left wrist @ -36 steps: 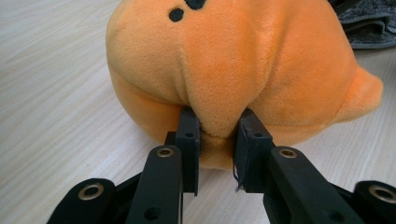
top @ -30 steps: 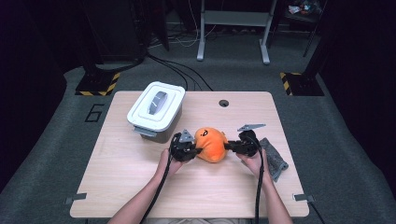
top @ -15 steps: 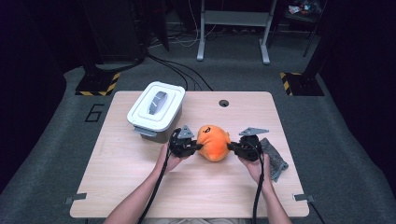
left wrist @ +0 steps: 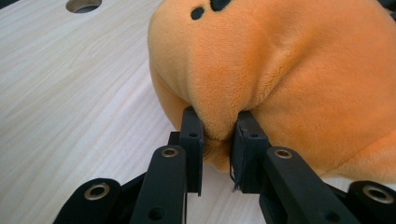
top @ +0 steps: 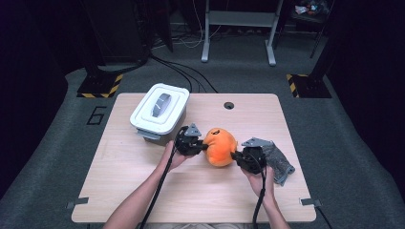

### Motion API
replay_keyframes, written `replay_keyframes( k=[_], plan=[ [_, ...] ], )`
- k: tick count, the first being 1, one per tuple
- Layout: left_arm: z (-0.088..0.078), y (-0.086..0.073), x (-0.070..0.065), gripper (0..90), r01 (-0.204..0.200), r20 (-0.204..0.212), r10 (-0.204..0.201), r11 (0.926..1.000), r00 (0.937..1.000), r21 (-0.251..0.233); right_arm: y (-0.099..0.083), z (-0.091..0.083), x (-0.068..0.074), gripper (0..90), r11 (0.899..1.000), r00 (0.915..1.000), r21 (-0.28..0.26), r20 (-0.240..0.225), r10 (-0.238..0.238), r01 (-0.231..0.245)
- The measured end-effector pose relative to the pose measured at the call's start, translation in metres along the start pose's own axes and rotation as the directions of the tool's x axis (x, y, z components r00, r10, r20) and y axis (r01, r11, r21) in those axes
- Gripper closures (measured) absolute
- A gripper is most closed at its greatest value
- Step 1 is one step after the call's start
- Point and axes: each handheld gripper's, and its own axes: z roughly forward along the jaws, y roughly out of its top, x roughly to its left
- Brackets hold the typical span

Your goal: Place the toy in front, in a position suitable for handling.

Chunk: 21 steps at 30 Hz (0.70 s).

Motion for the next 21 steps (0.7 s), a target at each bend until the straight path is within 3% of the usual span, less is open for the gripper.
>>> replay_keyframes(
  k=[3, 9, 14, 17, 19, 21],
  plan=[
    [0.008, -0.002, 0.001, 76.3, -0.014, -0.004, 0.014, 0.9991, 0.9999, 0.040, -0.008, 0.007, 0.002, 82.7, 1.000, 1.0000, 0.031, 0.003, 0.006, -0.006],
    [0.010, -0.005, 0.001, 71.4, 0.014, -0.003, -0.014, 0.9998, 0.9999, 0.012, -0.015, 0.013, -0.004, 82.2, 0.999, 0.9996, 0.026, -0.006, 0.028, -0.028],
    [0.001, -0.010, 0.004, 58.0, 0.066, -0.015, -0.066, 0.9978, 0.9977, -0.011, -0.015, 0.012, -0.007, 81.4, 0.999, 0.9992, 0.020, -0.004, 0.039, -0.039],
    [-0.005, -0.018, 0.004, 42.8, 0.110, -0.033, -0.110, 0.9939, 0.9933, -0.011, -0.017, 0.011, -0.007, 80.8, 0.999, 0.9987, 0.016, -0.007, 0.050, -0.050],
    [-0.011, -0.024, 0.001, 35.6, 0.141, -0.044, -0.142, 0.9895, 0.9889, -0.034, -0.017, 0.011, -0.007, 80.5, 0.999, 0.9987, 0.012, -0.003, 0.050, -0.050],
    [-0.016, -0.029, -0.005, 32.3, 0.148, -0.040, -0.150, 0.9877, 0.9879, -0.051, -0.017, 0.010, -0.005, 80.3, 0.998, 0.9982, 0.013, 0.008, 0.059, -0.059]
  ],
)
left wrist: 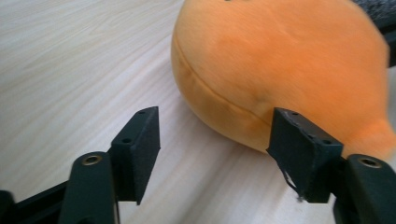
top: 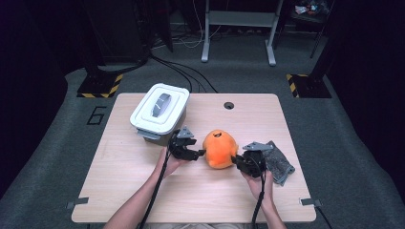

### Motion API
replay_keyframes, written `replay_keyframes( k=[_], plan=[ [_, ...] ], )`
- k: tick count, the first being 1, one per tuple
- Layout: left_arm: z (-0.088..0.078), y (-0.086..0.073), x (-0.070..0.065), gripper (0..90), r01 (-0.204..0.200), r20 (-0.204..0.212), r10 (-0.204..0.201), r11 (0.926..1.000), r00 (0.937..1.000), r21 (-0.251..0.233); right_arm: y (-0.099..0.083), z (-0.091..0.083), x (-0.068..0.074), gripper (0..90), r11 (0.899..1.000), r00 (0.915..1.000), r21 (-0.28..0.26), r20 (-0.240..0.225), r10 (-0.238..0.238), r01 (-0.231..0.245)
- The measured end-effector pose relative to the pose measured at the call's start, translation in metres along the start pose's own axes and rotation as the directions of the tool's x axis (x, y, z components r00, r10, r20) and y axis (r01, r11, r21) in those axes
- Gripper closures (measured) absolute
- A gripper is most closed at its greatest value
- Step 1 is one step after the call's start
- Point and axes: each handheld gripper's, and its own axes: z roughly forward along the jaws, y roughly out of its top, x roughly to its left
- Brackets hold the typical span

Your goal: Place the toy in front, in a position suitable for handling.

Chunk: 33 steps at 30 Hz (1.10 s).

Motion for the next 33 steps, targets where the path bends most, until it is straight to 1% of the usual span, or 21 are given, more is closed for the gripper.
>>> replay_keyframes(
  k=[1, 4, 5, 6, 8, 11, 12, 14, 15, 16, 17, 18, 21, 22, 24, 25, 26, 29, 30, 31, 33],
  plan=[
    [-0.002, -0.003, -0.004, 31.7, -0.003, 0.006, 0.003, 0.9999, 1.0000, -0.012, 0.000, 0.000, 0.000, 80.3, 1.000, 1.0000, 0.000, 0.001, -0.003, 0.003],
    [-0.006, -0.008, -0.018, 29.9, -0.017, 0.015, 0.017, 0.9995, 0.9997, -0.026, 0.000, 0.001, 0.001, 80.1, 1.000, 0.9999, -0.004, 0.011, -0.008, 0.008],
    [-0.006, -0.009, -0.023, 29.8, -0.024, 0.026, 0.025, 0.9992, 0.9993, -0.031, 0.000, 0.001, 0.002, 80.0, 1.000, 0.9999, -0.003, 0.012, -0.006, 0.006],
    [-0.006, -0.010, -0.026, 29.2, -0.021, 0.031, 0.022, 0.9992, 0.9993, -0.034, 0.000, 0.000, 0.002, 79.9, 1.000, 0.9998, -0.003, 0.019, -0.004, 0.004],
    [-0.005, -0.010, -0.034, 29.0, -0.036, 0.044, 0.037, 0.9989, 0.9984, -0.029, 0.000, 0.000, 0.003, 79.8, 1.000, 0.9998, -0.002, 0.022, 0.000, 0.000],
    [-0.004, -0.011, -0.043, 28.7, -0.040, 0.050, 0.042, 0.9986, 0.9979, -0.035, 0.001, 0.000, 0.004, 79.6, 1.000, 0.9996, -0.003, 0.027, 0.003, -0.003],
    [-0.003, -0.012, -0.046, 28.7, -0.038, 0.044, 0.040, 0.9986, 0.9982, -0.036, 0.001, 0.001, 0.004, 79.6, 1.000, 0.9996, -0.002, 0.028, -0.004, 0.004],
    [0.003, -0.012, -0.053, 28.7, -0.057, 0.027, 0.058, 0.9981, 0.9979, -0.021, 0.001, 0.001, 0.005, 79.4, 1.000, 0.9996, -0.003, 0.029, -0.001, 0.001],
    [0.005, -0.012, -0.055, 28.8, -0.077, 0.019, 0.078, 0.9970, 0.9968, -0.008, 0.001, 0.001, 0.006, 79.3, 1.000, 0.9996, -0.002, 0.027, 0.000, 0.000],
    [0.008, -0.012, -0.058, 30.0, -0.076, 0.020, 0.076, 0.9971, 0.9969, -0.007, 0.001, 0.001, 0.006, 79.3, 1.000, 0.9996, -0.002, 0.027, -0.001, 0.001],
    [0.010, -0.012, -0.060, 30.5, -0.083, 0.009, 0.083, 0.9965, 0.9965, -0.006, 0.001, 0.002, 0.006, 79.2, 1.000, 0.9997, -0.003, 0.025, -0.002, 0.002],
    [0.012, -0.012, -0.061, 32.9, -0.095, -0.017, 0.095, 0.9955, 0.9954, -0.007, 0.001, 0.002, 0.007, 79.0, 1.000, 0.9996, 0.001, 0.027, -0.005, 0.005],
    [0.014, -0.012, -0.061, 44.8, -0.110, -0.022, 0.110, 0.9936, 0.9937, -0.022, 0.001, 0.002, 0.006, 76.8, 1.000, 0.9997, 0.006, 0.025, -0.005, 0.004],
    [0.014, -0.012, -0.061, 48.6, -0.107, -0.018, 0.106, 0.9941, 0.9942, -0.022, 0.000, 0.002, 0.004, 75.3, 1.000, 0.9998, 0.006, 0.020, -0.007, 0.007],
    [0.014, -0.011, -0.058, 56.0, -0.119, -0.014, 0.119, 0.9926, 0.9928, -0.024, 0.000, 0.002, 0.002, 72.7, 1.000, 0.9998, 0.006, 0.016, -0.007, 0.007],
    [0.014, -0.011, -0.057, 59.3, -0.123, -0.006, 0.123, 0.9921, 0.9924, -0.023, 0.000, 0.001, 0.002, 70.5, 1.000, 0.9999, 0.009, 0.012, -0.007, 0.007],
    [0.015, -0.011, -0.057, 62.2, -0.122, -0.001, 0.122, 0.9923, 0.9925, -0.020, 0.001, 0.001, 0.000, 66.3, 1.000, 0.9997, 0.006, 0.013, -0.020, 0.020],
    [0.015, -0.011, -0.053, 68.5, -0.128, 0.013, 0.129, 0.9915, 0.9916, -0.019, 0.003, -0.002, -0.004, 54.8, 1.000, 0.9998, 0.003, 0.012, -0.017, 0.017],
    [0.014, -0.010, -0.052, 69.6, -0.135, 0.016, 0.135, 0.9908, 0.9907, -0.009, 0.004, -0.004, -0.006, 52.2, 1.000, 0.9999, -0.003, 0.008, -0.013, 0.013],
    [0.014, -0.010, -0.051, 70.5, -0.135, 0.021, 0.136, 0.9907, 0.9905, -0.015, 0.005, -0.007, -0.008, 48.2, 1.000, 0.9999, -0.010, -0.001, -0.012, 0.012],
    [0.014, -0.010, -0.049, 71.1, -0.140, 0.030, 0.140, 0.9901, 0.9896, -0.005, 0.009, -0.011, -0.012, 44.1, 1.000, 0.9999, -0.026, -0.009, -0.006, 0.006]
  ],
)
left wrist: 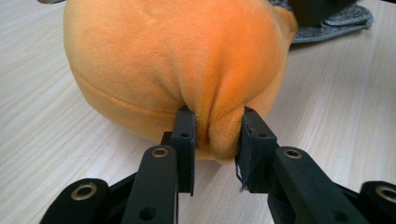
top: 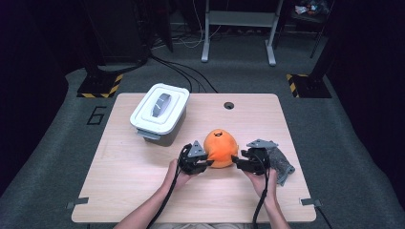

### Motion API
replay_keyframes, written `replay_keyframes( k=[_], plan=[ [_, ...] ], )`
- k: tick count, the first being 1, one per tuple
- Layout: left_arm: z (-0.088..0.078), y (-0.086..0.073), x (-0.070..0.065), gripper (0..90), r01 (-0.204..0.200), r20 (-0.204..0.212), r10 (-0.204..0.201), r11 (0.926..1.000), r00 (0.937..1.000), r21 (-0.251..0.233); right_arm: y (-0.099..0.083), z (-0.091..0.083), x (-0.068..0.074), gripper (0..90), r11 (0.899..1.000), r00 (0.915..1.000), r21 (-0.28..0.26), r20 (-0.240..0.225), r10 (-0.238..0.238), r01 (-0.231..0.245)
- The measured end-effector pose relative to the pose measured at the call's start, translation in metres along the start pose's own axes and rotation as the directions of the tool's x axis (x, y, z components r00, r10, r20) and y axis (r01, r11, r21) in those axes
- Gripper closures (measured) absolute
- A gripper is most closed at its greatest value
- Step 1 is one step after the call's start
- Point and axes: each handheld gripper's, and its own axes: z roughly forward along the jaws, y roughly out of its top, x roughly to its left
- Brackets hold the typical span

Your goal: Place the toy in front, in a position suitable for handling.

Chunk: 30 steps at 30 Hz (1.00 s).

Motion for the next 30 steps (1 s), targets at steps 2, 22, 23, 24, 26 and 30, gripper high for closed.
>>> replay_keyframes(
  k=[2, 22, 23, 24, 26, 30],
  plan=[
    [0.000, 0.000, 0.001, 71.1, -0.002, 0.006, 0.002, 1.0000, 1.0000, -0.004, 0.005, -0.003, -0.006, 40.4, 1.000, 1.0000, -0.009, -0.002, -0.001, 0.001],
    [0.002, 0.000, 0.004, 70.4, -0.021, 0.025, 0.020, 0.9995, 0.9995, 0.025, 0.041, 0.055, -0.041, 45.3, 0.992, 0.9770, 0.128, -0.209, 0.042, -0.015],
    [0.001, 0.000, 0.005, 70.4, -0.021, 0.021, 0.021, 0.9995, 0.9996, 0.025, 0.039, 0.057, -0.041, 50.9, 0.993, 0.9772, 0.120, -0.208, 0.042, -0.017],
    [0.001, 0.000, 0.005, 70.4, -0.017, 0.023, 0.016, 0.9997, 0.9996, 0.020, 0.039, 0.057, -0.041, 55.1, 0.993, 0.9753, 0.112, -0.215, 0.048, -0.024],
    [0.001, 0.000, 0.005, 70.3, -0.011, 0.024, 0.010, 0.9998, 0.9997, 0.019, 0.038, 0.056, -0.041, 63.3, 0.995, 0.9772, 0.100, -0.210, 0.033, -0.012],
    [-0.001, 0.002, 0.005, 70.6, -0.010, 0.019, 0.010, 0.9999, 0.9998, 0.006, 0.040, 0.050, -0.037, 75.4, 0.997, 0.9814, 0.081, -0.192, 0.012, 0.004]
  ],
)
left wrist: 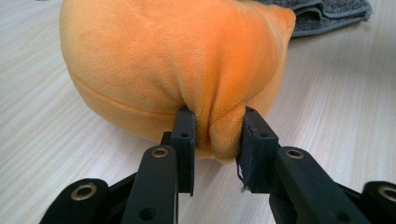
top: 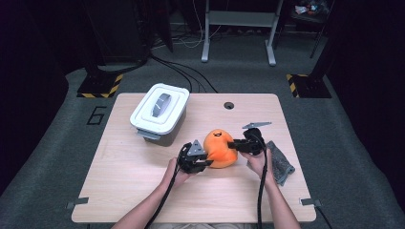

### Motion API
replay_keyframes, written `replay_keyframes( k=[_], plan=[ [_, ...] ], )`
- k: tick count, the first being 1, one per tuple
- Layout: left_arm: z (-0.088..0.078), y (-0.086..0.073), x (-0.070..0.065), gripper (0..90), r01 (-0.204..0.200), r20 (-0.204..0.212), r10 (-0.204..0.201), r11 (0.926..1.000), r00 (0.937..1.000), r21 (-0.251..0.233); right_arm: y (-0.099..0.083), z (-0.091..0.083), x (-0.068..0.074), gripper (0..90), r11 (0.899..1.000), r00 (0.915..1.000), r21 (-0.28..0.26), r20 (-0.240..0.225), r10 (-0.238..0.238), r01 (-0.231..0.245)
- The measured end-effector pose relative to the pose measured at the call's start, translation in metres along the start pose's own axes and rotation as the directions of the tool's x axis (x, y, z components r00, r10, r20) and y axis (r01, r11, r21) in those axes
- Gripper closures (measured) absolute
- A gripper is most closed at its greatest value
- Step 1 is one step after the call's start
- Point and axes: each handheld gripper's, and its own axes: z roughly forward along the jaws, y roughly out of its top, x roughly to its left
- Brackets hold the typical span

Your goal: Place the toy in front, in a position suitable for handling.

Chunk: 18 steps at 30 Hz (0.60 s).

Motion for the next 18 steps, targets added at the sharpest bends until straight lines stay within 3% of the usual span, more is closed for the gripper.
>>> replay_keyframes(
  k=[8, 12, 16, 18],
  plan=[
    [-0.012, 0.009, 0.014, 71.8, 0.000, 0.002, 0.000, 1.0000, 1.0000, -0.010, -0.001, -0.014, 0.022, 83.6, 0.998, 0.9963, -0.059, 0.084, -0.017, 0.022],
    [-0.015, 0.015, 0.021, 71.6, -0.039, 0.026, 0.038, 0.9992, 0.9989, 0.011, -0.006, -0.020, 0.035, 85.4, 0.997, 0.9907, -0.074, 0.136, 0.001, 0.009],
    [-0.010, 0.018, 0.030, 71.2, -0.090, 0.068, 0.087, 0.9950, 0.9939, 0.043, -0.014, -0.018, 0.042, 86.9, 0.998, 0.9868, -0.066, 0.162, 0.013, -0.002],
    [-0.009, 0.017, 0.032, 69.9, -0.085, 0.073, 0.081, 0.9950, 0.9940, 0.052, -0.018, -0.014, 0.043, 85.9, 0.998, 0.9867, -0.065, 0.161, 0.022, -0.012]
  ],
)
